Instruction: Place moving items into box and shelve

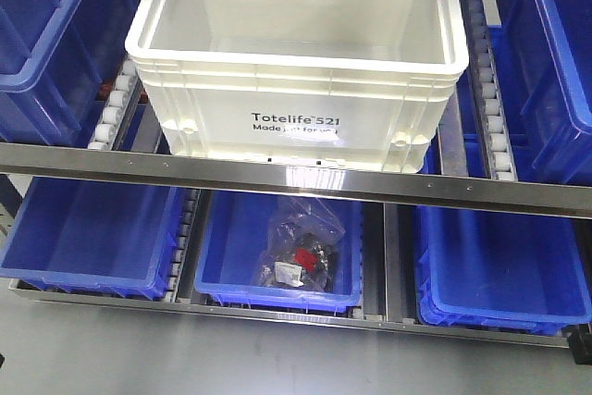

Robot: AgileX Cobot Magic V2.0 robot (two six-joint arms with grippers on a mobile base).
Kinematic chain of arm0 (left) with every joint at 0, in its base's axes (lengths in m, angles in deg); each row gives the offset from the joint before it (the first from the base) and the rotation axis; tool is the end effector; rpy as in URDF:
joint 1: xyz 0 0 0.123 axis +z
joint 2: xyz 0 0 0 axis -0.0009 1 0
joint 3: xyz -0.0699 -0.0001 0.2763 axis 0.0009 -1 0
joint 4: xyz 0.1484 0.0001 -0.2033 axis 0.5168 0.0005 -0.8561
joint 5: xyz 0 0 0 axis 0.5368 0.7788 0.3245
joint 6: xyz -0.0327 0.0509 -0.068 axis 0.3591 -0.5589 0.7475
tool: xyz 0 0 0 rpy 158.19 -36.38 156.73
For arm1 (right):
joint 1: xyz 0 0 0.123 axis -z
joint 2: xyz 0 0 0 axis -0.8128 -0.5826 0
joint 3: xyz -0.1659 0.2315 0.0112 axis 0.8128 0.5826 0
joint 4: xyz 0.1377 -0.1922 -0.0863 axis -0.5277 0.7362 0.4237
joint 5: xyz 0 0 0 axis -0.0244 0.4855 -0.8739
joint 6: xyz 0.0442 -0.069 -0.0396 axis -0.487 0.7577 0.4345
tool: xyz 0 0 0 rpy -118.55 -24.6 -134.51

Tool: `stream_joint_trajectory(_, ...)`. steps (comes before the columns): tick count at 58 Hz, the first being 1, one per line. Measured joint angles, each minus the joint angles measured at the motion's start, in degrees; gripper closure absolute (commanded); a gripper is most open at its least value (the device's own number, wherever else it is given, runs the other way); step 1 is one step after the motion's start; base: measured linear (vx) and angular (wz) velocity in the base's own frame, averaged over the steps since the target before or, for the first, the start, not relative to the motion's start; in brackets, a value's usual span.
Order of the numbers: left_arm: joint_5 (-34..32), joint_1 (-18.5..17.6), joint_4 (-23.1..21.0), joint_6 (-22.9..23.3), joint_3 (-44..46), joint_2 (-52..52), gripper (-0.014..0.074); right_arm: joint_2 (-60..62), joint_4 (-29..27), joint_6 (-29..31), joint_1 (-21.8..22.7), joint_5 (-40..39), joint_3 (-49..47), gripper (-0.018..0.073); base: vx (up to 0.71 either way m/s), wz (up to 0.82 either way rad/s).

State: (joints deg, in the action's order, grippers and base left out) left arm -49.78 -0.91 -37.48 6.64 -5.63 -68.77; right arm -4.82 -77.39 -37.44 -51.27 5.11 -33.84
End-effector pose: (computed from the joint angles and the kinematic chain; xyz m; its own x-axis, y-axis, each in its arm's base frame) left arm 0.0555 -0.0004 0.1843 -0.1553 -0.0464 -0.9868 0.0019 0.9989 -0.0472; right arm 0.0565 -0.0025 0.1911 -0.0684 -0.0221 -0.9974 0.0460 0.9986 -0.0253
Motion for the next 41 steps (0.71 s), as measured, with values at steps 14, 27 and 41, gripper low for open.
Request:
stream_joint_trajectory(14,0.0,0.0,0.0,0.0,0.0,0.0,0.0603,0.0,4.9,-5.5,0.0,1.2,0.0,0.0568,0.00,0.00)
stream_joint_trajectory(27,0.0,0.0,0.0,0.0,0.0,0.0,0.0603,0.0,5.0,-5.7,0.0,1.2,0.0,0.0568,0.00,0.00)
stream_joint_trajectory(41,0.0,0.0,0.0,0.0,0.0,0.0,0.0603,0.0,5.0,-5.7,0.0,1.2,0.0,0.0568,0.00,0.00)
